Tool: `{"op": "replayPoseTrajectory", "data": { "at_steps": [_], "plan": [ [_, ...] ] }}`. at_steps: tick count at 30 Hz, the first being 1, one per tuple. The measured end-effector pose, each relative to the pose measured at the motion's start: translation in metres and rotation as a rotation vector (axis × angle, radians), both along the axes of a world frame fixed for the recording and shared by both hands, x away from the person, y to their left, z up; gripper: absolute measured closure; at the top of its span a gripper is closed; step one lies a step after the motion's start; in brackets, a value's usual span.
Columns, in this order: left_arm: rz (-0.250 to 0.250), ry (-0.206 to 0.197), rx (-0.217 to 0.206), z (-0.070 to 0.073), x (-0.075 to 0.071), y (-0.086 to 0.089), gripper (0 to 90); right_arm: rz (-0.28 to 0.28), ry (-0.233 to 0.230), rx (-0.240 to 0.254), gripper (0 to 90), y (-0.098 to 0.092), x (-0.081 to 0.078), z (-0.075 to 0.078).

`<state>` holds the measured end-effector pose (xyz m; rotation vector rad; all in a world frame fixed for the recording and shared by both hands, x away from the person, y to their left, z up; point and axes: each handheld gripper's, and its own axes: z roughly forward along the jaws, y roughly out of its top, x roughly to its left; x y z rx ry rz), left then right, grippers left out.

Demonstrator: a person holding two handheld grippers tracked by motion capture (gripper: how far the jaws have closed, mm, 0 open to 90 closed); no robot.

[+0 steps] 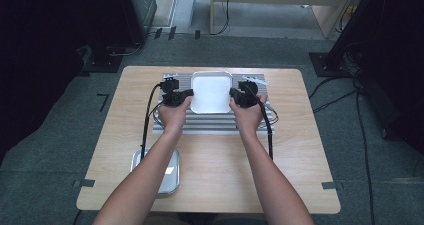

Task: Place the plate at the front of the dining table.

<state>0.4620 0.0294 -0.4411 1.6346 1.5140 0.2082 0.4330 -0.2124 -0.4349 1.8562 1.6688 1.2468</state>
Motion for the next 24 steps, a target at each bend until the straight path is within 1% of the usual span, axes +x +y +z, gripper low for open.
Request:
{"op": "replayPoseTrajectory", "data": {
  "at_steps": [1,3,4,5,6,7,9,12,13,14,15,16,17,18,19,23,24],
  "plan": [
    [-0.001,0.009,0.006,-0.005,0.003,-0.001,89.4,-0.009,0.012,-0.001,89.8,0.000,0.004,-0.006],
    [0.004,0.045,0.009,-0.017,0.009,-0.001,89.4,-0.022,0.041,-0.009,89.8,0.002,0.009,-0.016],
    [0.007,0.062,0.013,-0.022,0.012,0.000,89.4,-0.022,0.048,-0.019,89.7,0.004,0.012,-0.021],
    [0.004,0.079,0.027,-0.030,0.015,0.000,89.3,-0.020,0.064,-0.030,89.7,0.006,0.016,-0.030],
    [0.004,0.079,0.027,-0.030,0.015,0.000,89.3,-0.020,0.064,-0.030,89.7,0.006,0.016,-0.030],
    [0.005,0.091,0.022,-0.034,0.017,0.000,89.3,-0.021,0.074,-0.029,89.7,0.006,0.017,-0.033],
    [0.000,0.095,0.021,-0.039,0.020,-0.001,89.2,-0.024,0.087,-0.029,89.7,0.006,0.021,-0.040],
    [-0.001,0.110,-0.005,-0.046,0.023,-0.002,88.9,-0.035,0.110,-0.018,89.7,0.003,0.025,-0.046],
    [-0.005,0.117,-0.011,-0.049,0.024,-0.003,88.0,-0.042,0.128,-0.019,89.7,0.001,0.027,-0.050],
    [-0.010,0.122,-0.012,-0.052,0.025,-0.004,88.0,-0.042,0.128,-0.019,89.7,0.001,0.027,-0.050],
    [-0.031,0.138,-0.008,-0.057,0.026,-0.005,87.4,-0.045,0.137,-0.020,89.6,0.000,0.028,-0.051],
    [-0.047,0.149,-0.005,-0.060,0.027,-0.006,85.3,-0.048,0.149,-0.033,89.7,-0.001,0.029,-0.054],
    [-0.056,0.151,0.000,-0.063,0.028,-0.007,83.5,-0.054,0.170,-0.028,89.7,-0.003,0.032,-0.059],
    [-0.055,0.147,0.005,-0.064,0.028,-0.008,83.5,-0.054,0.170,-0.028,89.7,-0.003,0.032,-0.059],
    [-0.058,0.143,0.010,-0.065,0.028,-0.009,82.4,-0.060,0.180,-0.019,89.7,-0.005,0.033,-0.062],
    [-0.059,0.151,-0.003,-0.066,0.030,-0.008,80.0,-0.064,0.187,-0.012,89.7,-0.006,0.035,-0.067],
    [-0.060,0.153,-0.001,-0.066,0.031,-0.007,79.6,-0.067,0.188,-0.003,89.7,-0.006,0.036,-0.068]
  ]
}}
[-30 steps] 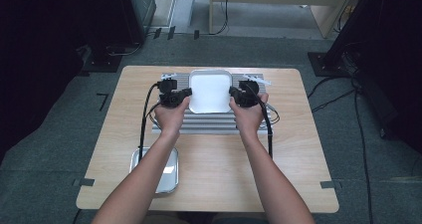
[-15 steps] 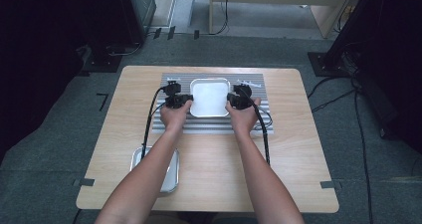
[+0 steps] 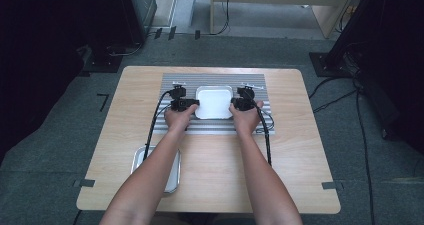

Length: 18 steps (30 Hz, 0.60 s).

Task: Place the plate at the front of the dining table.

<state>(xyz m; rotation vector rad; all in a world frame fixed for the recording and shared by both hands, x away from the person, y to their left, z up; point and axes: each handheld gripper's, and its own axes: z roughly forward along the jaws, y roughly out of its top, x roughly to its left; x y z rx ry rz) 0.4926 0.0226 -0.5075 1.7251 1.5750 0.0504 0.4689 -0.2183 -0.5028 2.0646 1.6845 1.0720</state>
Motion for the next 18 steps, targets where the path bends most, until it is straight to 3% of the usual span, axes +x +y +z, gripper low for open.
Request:
{"op": "replayPoseTrajectory", "data": {
  "at_steps": [2,7,10,11,14,18],
  "plan": [
    [0.005,0.002,0.008,0.001,0.000,0.003,78.3,-0.006,-0.002,0.005,89.8,0.000,0.001,-0.002],
    [-0.038,-0.012,0.043,0.005,-0.004,0.005,74.9,-0.020,-0.012,0.026,89.6,0.000,0.007,-0.007],
    [-0.029,-0.029,0.029,0.007,-0.007,0.006,74.1,-0.034,-0.020,0.034,88.8,-0.001,0.007,-0.007],
    [-0.019,-0.035,0.024,0.008,-0.008,0.007,73.0,-0.028,-0.026,0.043,81.4,-0.003,0.006,-0.008],
    [-0.002,-0.050,0.022,0.009,-0.010,0.011,71.6,0.007,-0.046,0.067,75.5,-0.011,0.004,-0.004],
    [-0.025,-0.043,0.038,0.007,-0.017,0.009,71.6,0.014,-0.074,0.094,73.9,-0.020,-0.002,0.003]
  ]
}}
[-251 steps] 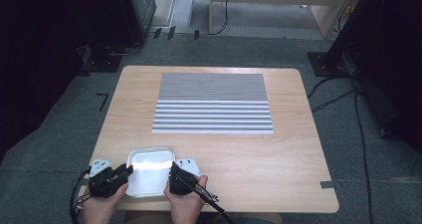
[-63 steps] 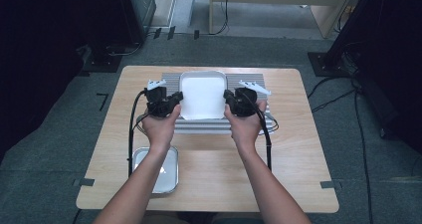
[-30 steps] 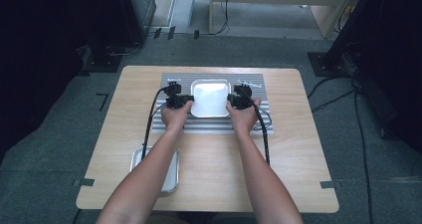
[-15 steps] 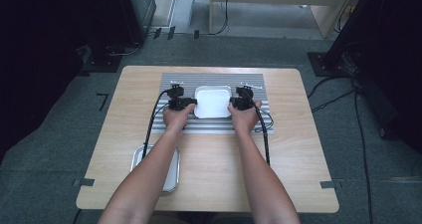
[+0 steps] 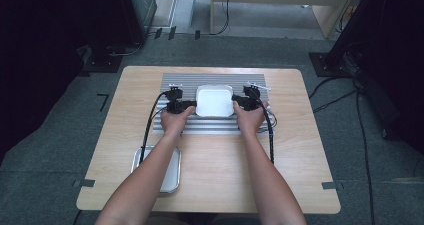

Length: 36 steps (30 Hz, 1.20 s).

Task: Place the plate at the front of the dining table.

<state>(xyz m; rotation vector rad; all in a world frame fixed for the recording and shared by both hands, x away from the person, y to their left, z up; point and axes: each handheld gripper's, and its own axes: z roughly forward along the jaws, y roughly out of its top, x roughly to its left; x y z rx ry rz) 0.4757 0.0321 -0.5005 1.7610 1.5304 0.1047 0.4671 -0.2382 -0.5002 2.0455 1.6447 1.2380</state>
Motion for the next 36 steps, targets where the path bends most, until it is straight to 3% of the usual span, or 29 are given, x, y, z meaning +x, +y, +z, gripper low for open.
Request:
{"op": "replayPoseTrajectory", "data": {
  "at_steps": [2,5,11,14,36],
  "plan": [
    [-0.007,0.011,-0.006,0.000,-0.004,-0.002,72.0,0.011,-0.004,0.010,76.6,-0.003,-0.006,0.003],
    [-0.004,0.001,0.020,0.001,-0.011,-0.004,72.3,0.033,0.026,-0.021,79.4,-0.002,-0.016,0.000],
    [-0.019,0.003,0.033,0.002,-0.018,-0.013,73.0,0.054,0.047,-0.027,82.9,0.003,-0.022,-0.007],
    [-0.007,0.022,0.031,0.000,-0.017,-0.014,74.0,0.043,0.054,-0.056,87.4,0.009,-0.023,-0.008],
    [0.032,0.040,0.012,-0.003,-0.002,-0.010,73.9,0.016,0.068,-0.078,89.2,0.022,-0.008,-0.007]
  ]
}}
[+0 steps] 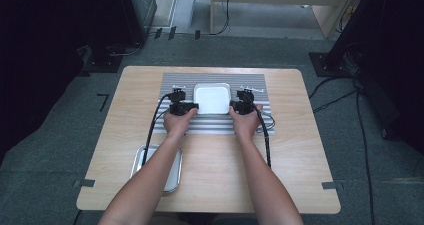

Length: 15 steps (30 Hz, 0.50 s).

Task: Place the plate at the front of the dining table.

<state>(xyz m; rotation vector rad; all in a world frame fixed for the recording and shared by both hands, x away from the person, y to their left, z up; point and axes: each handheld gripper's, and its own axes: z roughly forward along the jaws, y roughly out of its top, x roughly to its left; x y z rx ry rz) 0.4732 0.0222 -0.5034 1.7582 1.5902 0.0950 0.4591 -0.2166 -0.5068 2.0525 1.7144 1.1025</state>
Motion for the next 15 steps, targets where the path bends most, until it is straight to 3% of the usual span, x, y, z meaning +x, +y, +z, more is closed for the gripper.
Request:
{"op": "replayPoseTrajectory", "data": {
  "at_steps": [10,13,15],
  "plan": [
    [-0.013,-0.008,-0.021,0.0006,0.0005,0.0017,67.9,0.008,-0.004,0.007,87.2,-0.0005,-0.0003,-0.0002],
    [-0.020,-0.026,-0.005,0.0030,-0.0010,0.0018,63.9,0.020,-0.042,-0.014,70.6,0.0008,-0.0020,0.0012],
    [-0.015,-0.051,0.012,0.0063,-0.0025,0.0025,57.7,0.025,-0.046,-0.002,57.4,-0.0002,-0.0026,0.0034]
  ]
}}
